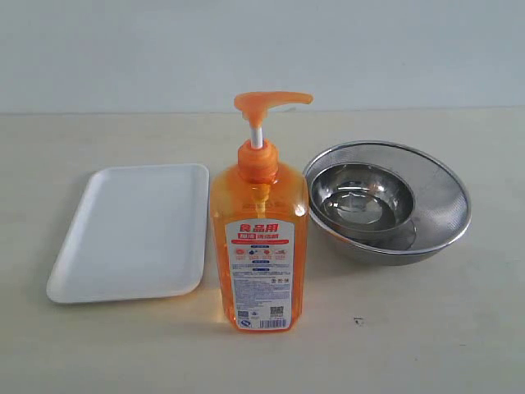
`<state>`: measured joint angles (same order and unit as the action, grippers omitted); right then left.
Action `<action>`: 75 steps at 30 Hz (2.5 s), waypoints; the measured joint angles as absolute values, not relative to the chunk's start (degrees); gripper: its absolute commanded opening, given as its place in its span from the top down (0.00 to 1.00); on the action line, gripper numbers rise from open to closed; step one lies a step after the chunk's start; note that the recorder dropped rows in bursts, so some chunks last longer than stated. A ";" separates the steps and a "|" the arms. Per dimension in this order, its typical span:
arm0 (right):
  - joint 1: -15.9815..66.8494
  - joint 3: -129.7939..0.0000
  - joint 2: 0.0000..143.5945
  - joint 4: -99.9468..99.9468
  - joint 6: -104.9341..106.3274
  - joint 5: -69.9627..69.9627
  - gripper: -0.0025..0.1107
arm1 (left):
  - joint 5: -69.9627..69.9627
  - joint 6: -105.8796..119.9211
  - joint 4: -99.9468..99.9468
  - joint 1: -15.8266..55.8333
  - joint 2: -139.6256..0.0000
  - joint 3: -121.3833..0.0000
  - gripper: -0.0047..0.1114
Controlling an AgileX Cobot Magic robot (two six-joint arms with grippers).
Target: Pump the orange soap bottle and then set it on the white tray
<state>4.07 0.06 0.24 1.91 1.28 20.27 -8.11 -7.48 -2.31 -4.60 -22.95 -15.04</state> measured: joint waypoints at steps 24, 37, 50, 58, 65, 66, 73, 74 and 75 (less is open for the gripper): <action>4.07 0.06 0.24 1.91 1.28 20.27 0.98 | -21.82 -26.29 -41.17 0.32 -50.44 -20.31 0.92; 4.07 0.06 0.24 1.91 1.28 20.27 0.98 | -44.87 -31.46 -52.06 0.42 -74.21 -20.34 0.92; 4.07 0.06 0.24 1.91 1.28 20.27 0.98 | -50.09 -25.33 -54.67 0.42 -82.30 -20.44 0.92; 4.07 0.06 0.24 1.91 1.28 20.27 0.98 | -51.31 -21.32 -58.77 0.42 -85.70 -20.56 0.92; 4.07 0.06 0.24 1.91 1.28 20.27 0.98 | -53.63 -20.69 -62.03 0.42 -89.18 -20.56 0.92; 4.07 0.06 0.24 1.91 1.28 20.27 0.98 | -52.66 -20.87 -62.02 0.42 -89.23 -20.56 0.92; 4.07 0.06 0.24 1.91 1.28 20.27 0.98 | -49.91 -24.70 -67.20 0.42 -89.45 -20.56 0.92; 4.07 0.06 0.24 1.91 1.28 20.27 0.98 | -49.91 -25.66 -67.51 0.42 -89.45 -20.56 0.92; 4.07 0.06 0.24 1.91 1.28 20.27 0.98 | -49.91 -26.71 -67.96 0.42 -89.45 -20.56 0.92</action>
